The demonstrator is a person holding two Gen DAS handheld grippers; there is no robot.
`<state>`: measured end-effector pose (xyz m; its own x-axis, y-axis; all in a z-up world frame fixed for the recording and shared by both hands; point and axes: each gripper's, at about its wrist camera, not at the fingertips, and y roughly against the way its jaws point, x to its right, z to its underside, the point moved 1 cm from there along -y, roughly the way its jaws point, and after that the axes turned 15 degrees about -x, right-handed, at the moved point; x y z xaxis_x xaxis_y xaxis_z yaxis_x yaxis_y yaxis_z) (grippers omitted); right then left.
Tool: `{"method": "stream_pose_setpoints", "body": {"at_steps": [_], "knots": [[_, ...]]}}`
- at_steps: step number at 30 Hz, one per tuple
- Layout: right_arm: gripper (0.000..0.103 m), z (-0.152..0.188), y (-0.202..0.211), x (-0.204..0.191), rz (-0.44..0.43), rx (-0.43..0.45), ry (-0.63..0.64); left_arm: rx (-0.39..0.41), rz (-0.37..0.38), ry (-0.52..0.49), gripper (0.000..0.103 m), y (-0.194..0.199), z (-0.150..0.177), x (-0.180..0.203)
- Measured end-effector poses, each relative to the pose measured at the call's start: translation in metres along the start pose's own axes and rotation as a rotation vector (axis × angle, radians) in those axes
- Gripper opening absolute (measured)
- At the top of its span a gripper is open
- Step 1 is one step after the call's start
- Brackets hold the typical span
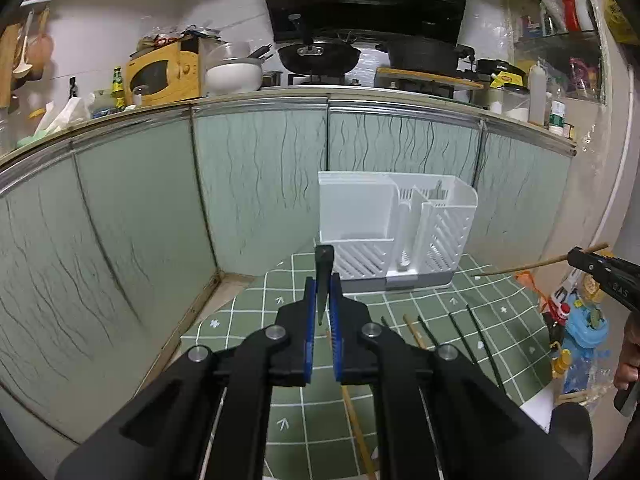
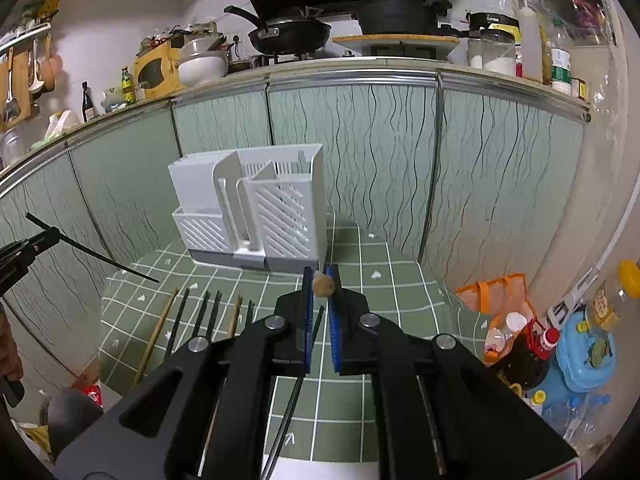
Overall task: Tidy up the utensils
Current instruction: 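Lift both held chopsticks and carry them toward the white utensil holder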
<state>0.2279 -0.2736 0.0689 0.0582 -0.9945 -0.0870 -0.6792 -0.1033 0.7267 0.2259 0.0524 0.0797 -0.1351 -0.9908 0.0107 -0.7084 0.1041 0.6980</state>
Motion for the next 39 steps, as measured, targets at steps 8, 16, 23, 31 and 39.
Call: {"method": "stream_pose_setpoints", "body": {"at_steps": [8, 16, 23, 31, 39], "knots": [[0.006, -0.024, 0.014, -0.008, -0.027, -0.036, 0.067, -0.017, 0.068, -0.024, 0.008, 0.002, -0.026, 0.004], [0.006, -0.051, 0.037, -0.016, -0.084, -0.035, 0.129, -0.009, 0.147, -0.070, 0.008, 0.011, -0.059, 0.016], [0.006, -0.080, 0.055, -0.014, -0.100, -0.025, 0.158, 0.008, 0.176, -0.114, 0.008, 0.021, -0.094, 0.024], [0.006, -0.123, 0.069, -0.012, -0.124, -0.010, 0.169, 0.036, 0.210, -0.140, 0.008, 0.034, -0.138, 0.034], [0.006, -0.156, 0.050, -0.010, -0.110, -0.076, 0.186, 0.047, 0.270, -0.187, 0.008, 0.025, -0.175, 0.063]]}}
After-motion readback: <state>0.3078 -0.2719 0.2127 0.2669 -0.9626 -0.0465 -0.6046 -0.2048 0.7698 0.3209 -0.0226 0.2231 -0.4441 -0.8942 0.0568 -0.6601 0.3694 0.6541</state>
